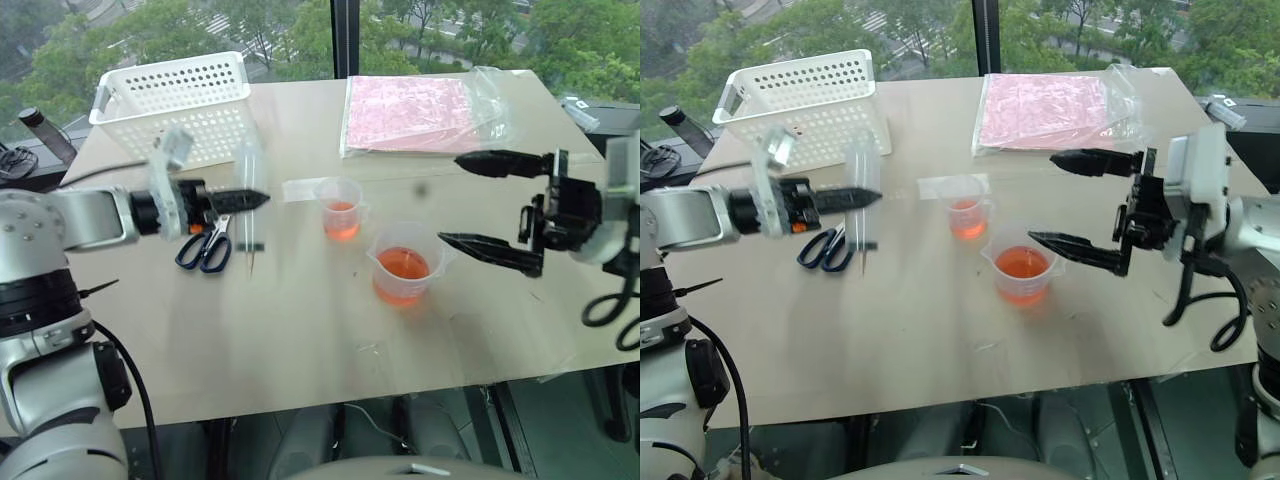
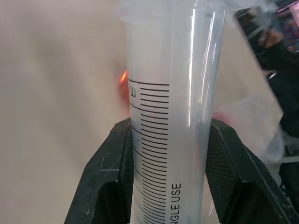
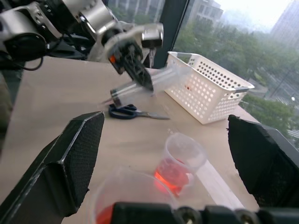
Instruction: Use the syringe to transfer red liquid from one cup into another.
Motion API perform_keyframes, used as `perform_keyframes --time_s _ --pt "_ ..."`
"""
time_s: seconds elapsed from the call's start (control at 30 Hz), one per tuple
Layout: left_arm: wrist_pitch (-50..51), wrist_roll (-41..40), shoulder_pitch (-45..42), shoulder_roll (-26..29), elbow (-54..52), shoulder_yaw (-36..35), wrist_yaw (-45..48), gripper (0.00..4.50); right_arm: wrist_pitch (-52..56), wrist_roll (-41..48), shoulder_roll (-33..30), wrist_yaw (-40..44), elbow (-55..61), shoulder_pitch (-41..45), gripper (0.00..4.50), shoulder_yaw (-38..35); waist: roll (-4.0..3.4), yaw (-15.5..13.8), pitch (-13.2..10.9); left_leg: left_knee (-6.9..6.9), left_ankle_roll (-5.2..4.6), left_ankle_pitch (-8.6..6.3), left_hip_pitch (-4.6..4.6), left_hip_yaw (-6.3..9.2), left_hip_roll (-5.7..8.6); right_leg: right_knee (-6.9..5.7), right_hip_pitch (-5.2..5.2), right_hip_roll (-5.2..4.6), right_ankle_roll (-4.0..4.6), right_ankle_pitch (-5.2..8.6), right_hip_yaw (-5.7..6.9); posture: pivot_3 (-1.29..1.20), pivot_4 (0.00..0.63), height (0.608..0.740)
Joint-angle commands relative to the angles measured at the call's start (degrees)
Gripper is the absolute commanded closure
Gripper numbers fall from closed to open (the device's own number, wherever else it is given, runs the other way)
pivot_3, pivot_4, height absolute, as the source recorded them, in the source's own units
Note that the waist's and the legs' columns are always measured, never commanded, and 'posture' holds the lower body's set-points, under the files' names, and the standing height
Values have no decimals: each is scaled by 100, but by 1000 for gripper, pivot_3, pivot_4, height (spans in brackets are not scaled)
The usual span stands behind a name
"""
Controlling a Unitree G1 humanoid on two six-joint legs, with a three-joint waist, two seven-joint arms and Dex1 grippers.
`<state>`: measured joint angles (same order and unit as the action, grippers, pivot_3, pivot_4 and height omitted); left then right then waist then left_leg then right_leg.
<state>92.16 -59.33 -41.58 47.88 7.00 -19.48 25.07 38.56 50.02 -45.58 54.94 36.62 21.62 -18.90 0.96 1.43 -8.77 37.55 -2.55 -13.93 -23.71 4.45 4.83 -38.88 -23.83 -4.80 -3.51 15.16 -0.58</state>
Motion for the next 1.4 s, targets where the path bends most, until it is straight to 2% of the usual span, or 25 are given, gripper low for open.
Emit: perform_keyframes --time_s 0.03,0.27,0.47,0.5,0.53,0.63,0.7,0.77,0.87,0.93,1.03,1.17,1.3,1.33,1.4 --pt "33 480 -445 -186 470 315 -341 3001 73 405 -218 -189 420 -330 0 -457 6 -102 -2 2 0 0 0 0 1 0 1 -1 0 0 1 0 150 740" --pt "-421 1435 -1005 -850 1296 1168 -247 3001 33 886 -300 -660 872 -1024 0 -814 16 -222 -5 12 -2 -1 -2 3 5 3 11 -9 0 0 7 0 150 740" --pt "-766 2059 -1018 -913 1619 1573 -44 3001 -64 920 -540 -586 999 -1756 0 -1339 20 -195 -8 11 -2 -1 -3 2 5 4 10 -8 0 0 5 0 150 740" --pt "-728 2090 -1001 -908 1626 1585 10 1966 -87 911 -566 -550 1007 -1876 0 -1411 20 -195 -8 11 -2 -1 -2 2 4 3 11 -9 0 0 5 0 150 740" --pt "-737 2124 -940 -895 1544 1615 60 1575 -129 847 -581 -503 1011 -2003 0 -1458 20 -196 -8 11 -2 -1 -1 2 4 3 11 -8 0 0 5 0 150 740" --pt "-687 2049 -799 -917 1259 1214 84 16 -229 793 -572 -555 1024 -2170 0 -1464 20 -201 -7 12 -2 -1 -1 2 4 3 12 -9 0 0 5 0 150 740" --pt "-790 1855 -565 -808 754 824 193 16 -250 757 -518 -710 1041 -2210 0 -1463 20 -194 -7 16 -2 -1 0 1 4 1 13 -9 0 0 4 0 150 740" --pt "-951 1455 -111 -614 -201 311 552 16 -188 738 -487 -883 1069 -2382 0 -1511 22 -127 -8 17 -2 -1 -2 2 0 1 12 -8 0 0 4 0 150 740" --pt "-1976 1313 1021 -525 -1865 -417 953 16 -156 657 -360 -1108 1111 -2873 0 -1712 23 -106 -8 12 -3 -3 -7 2 -1 11 11 -12 0 0 4 0 150 740" --pt "-2544 1485 1672 -369 -2439 -439 1204 16 -209 622 -293 -1132 1099 -3152 0 -1829 19 -120 -6 8 -5 -4 -6 1 -1 28 14 -14 0 0 5 0 150 740" --pt "-3530 1364 3180 -409 -3362 -1144 2102 16 -396 392 155 -1085 978 -3991 0 -2212 14 -176 -1 -3 -6 -4 9 -1 -1 35 31 -14 1 0 4 0 150 740" --pt "-4121 1325 4613 -619 -3689 -1835 2457 16 -834 -11 454 -421 794 -5061 0 -2742 11 -248 0 -13 -10 -7 9 -1 -5 47 32 -13 2 1 8 0 150 740" --pt "-4864 1667 5589 -737 -3652 -1862 2803 16 -1186 -182 544 20 497 -5458 0 -2914 -4 -247 1 -12 -48 -31 44 -1 -7 77 78 -15 3 3 13 0 150 740" --pt "-4966 1696 5737 -764 -3616 -1858 2830 16 -1314 -320 569 144 419 -5559 0 -2890 -6 -245 4 -20 -55 -36 85 -1 -9 96 125 -16 19 13 14 0 150 740" --pt "-5141 1717 5865 -808 -3540 -1817 2811 16 -1504 -499 619 281 280 -5681 0 -2818 -6 -247 5 -20 -52 -58 108 -3 -10 107 155 -20 19 17 14 0 150 740"
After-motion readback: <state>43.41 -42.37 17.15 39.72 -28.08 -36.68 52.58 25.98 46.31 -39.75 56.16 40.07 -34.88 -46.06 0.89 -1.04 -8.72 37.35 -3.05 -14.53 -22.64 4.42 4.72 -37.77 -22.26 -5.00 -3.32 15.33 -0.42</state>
